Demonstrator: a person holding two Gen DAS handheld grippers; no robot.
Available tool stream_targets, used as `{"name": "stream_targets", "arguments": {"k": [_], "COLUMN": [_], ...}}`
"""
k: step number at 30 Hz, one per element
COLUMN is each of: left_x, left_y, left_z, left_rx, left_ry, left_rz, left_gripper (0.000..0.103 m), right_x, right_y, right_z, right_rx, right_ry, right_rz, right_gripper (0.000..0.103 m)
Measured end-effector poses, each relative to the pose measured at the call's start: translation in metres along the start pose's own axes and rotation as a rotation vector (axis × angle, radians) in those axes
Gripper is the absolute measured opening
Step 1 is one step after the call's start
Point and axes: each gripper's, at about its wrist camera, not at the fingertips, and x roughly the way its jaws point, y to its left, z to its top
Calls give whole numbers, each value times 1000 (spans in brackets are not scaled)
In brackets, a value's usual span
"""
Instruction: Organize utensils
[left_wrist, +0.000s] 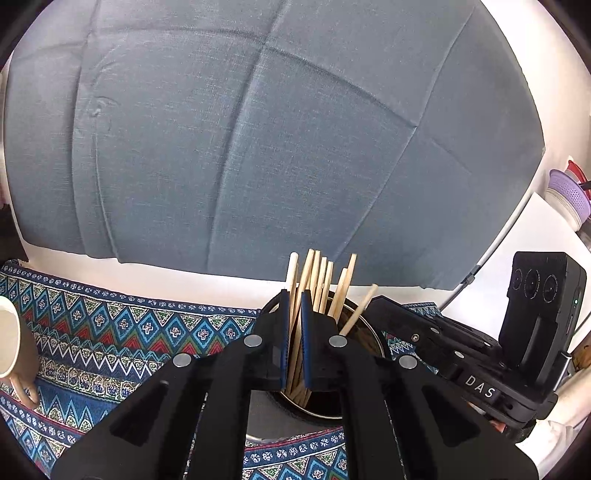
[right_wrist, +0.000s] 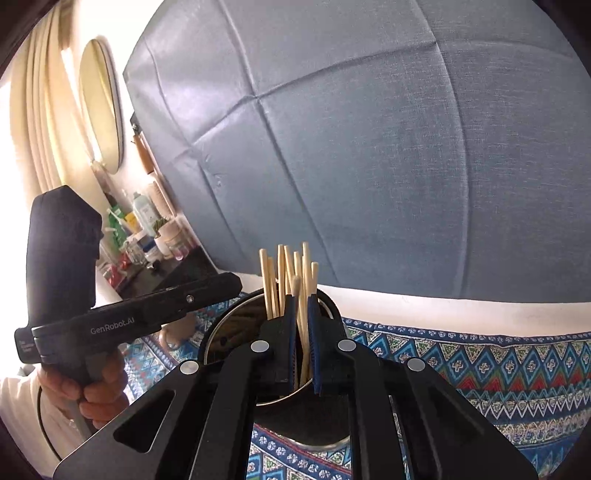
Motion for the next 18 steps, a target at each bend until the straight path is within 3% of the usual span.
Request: {"name": "stream_targets", "arguments": {"k": [6,10,11,12,14,16,18], "left_x": [-26,-40,-44,-49,-58,-65,-74], "left_y": [9,13,14,16,17,20,23], "left_z": [1,1,1,0,-1,-3,-6], "left_rx": [4,-3,-6,-11,-19,-25,-25], "left_ry": [-3,-8,-11,-13,-17,-10,-15], "left_rz": [25,47,53,55,63,73,91], "left_gripper": [8,20,27,31,48,62,65], "right_x": [-14,-22,-24,-26,-32,-40,-48], "right_y": [7,14,15,17,19,22,26], "right_z": [5,6,6,5,2,-2,-7], "right_rx": [-7,-15,-16,-15,1,8,8], "right_ry": [-8,-6,-2,5,15,11,15], "right_rz": [-22,-35,-36,-47,-66,-96,-118], "right_gripper": [9,9,9,13,38,52,61]}}
